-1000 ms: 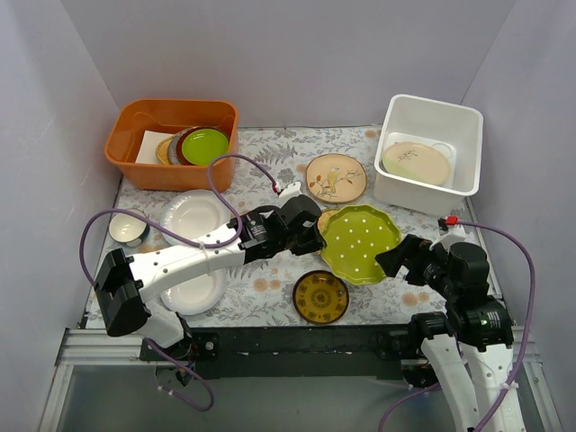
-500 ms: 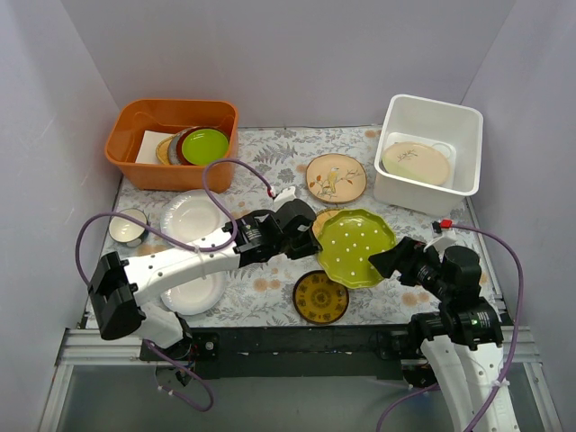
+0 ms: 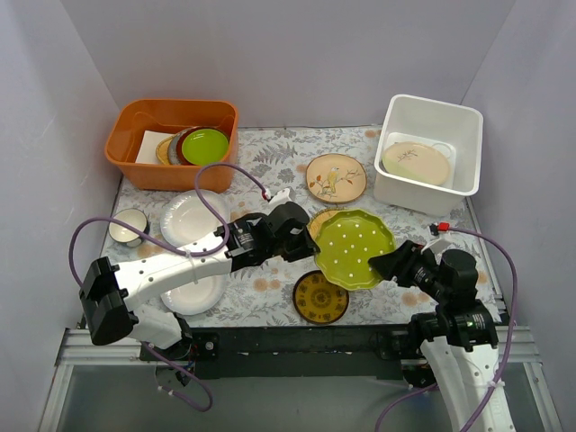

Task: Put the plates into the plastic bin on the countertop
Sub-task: Place the plate in the plastic bin.

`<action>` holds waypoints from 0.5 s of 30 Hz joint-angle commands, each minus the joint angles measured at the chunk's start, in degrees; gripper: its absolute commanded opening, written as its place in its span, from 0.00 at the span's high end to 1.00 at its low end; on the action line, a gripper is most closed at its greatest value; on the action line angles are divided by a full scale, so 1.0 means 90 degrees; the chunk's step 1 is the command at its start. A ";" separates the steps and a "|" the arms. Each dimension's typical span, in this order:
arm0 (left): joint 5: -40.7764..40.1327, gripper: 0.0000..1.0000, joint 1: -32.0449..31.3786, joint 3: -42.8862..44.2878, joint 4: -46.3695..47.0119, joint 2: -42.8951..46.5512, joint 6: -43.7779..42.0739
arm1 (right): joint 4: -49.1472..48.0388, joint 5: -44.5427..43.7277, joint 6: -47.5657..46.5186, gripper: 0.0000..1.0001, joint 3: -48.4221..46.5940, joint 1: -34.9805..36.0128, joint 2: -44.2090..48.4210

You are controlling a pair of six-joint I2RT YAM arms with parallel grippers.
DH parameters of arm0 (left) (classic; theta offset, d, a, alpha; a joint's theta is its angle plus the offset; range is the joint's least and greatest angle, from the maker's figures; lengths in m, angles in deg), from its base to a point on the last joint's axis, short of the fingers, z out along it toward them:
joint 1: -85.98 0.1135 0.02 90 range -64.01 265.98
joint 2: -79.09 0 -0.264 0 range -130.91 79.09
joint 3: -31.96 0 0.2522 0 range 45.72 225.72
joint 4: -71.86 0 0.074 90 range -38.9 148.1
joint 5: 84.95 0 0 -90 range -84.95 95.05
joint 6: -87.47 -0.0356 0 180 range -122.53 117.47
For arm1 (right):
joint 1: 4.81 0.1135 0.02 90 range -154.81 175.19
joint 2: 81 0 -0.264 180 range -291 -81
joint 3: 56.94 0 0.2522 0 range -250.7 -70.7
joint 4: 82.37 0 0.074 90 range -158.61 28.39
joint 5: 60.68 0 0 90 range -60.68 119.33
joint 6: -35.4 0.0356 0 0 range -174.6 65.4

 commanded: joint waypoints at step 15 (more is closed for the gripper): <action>0.0215 0.98 0.0009 -0.0267 0.0973 0.0572 0.0353 | -0.0469 0.0365 0.0074 0.80 0.0005 0.0029 0.0072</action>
